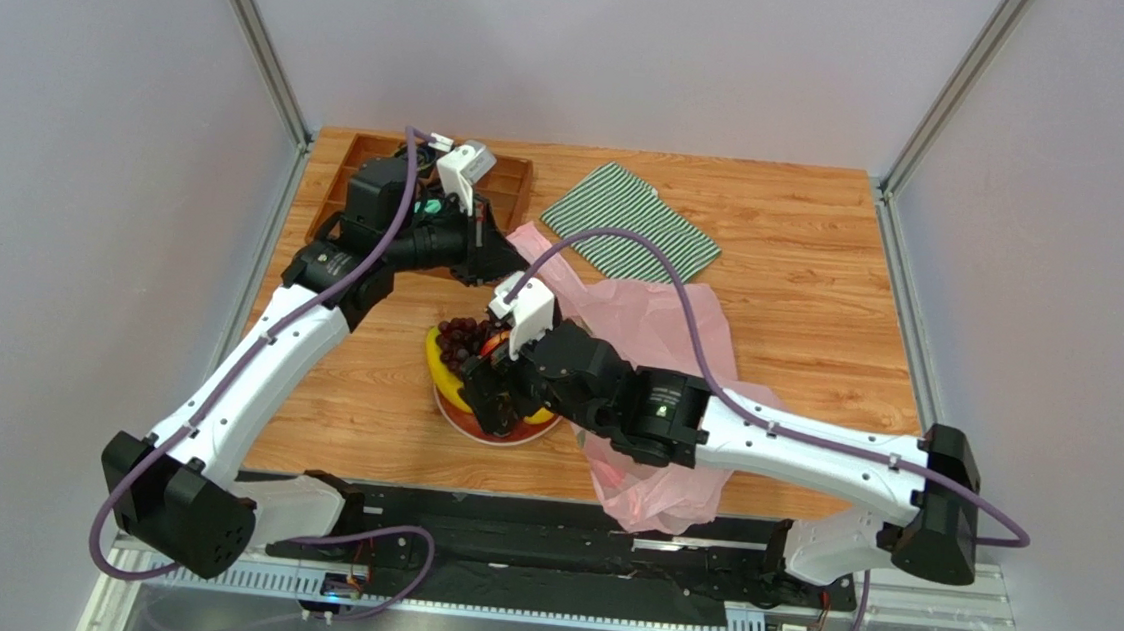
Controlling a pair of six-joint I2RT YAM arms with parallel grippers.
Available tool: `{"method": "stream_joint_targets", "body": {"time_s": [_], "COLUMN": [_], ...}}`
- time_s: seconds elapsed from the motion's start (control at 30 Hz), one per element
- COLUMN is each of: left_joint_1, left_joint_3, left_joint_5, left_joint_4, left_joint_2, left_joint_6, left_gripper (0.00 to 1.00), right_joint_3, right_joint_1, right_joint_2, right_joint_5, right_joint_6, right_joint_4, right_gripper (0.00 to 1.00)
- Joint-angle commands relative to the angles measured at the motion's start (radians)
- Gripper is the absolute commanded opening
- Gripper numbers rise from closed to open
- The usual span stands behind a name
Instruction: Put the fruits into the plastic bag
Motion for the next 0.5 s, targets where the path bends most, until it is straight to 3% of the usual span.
{"method": "stream_joint_targets", "body": {"time_s": [0.0,0.47], "left_joint_1": [-0.003,-0.003], "left_joint_3": [0.023,0.043], "left_joint_5": [0.011,0.005], "left_joint_4": [0.0,-0.034], "left_joint_2": [0.002,0.019], "left_joint_6": [0.01,0.029], "left_gripper": [0.0,0.0], "right_joint_3": [0.07,0.053], "right_joint_1": [-0.009,-0.112], "right_joint_2": [0.063,0.226], "right_joint_5": [0.026,0.105], "right_joint_6": [-0.035,-0.059], "right_joint_4": [0.048,0.042], "right_gripper": [0.98,1.0]}}
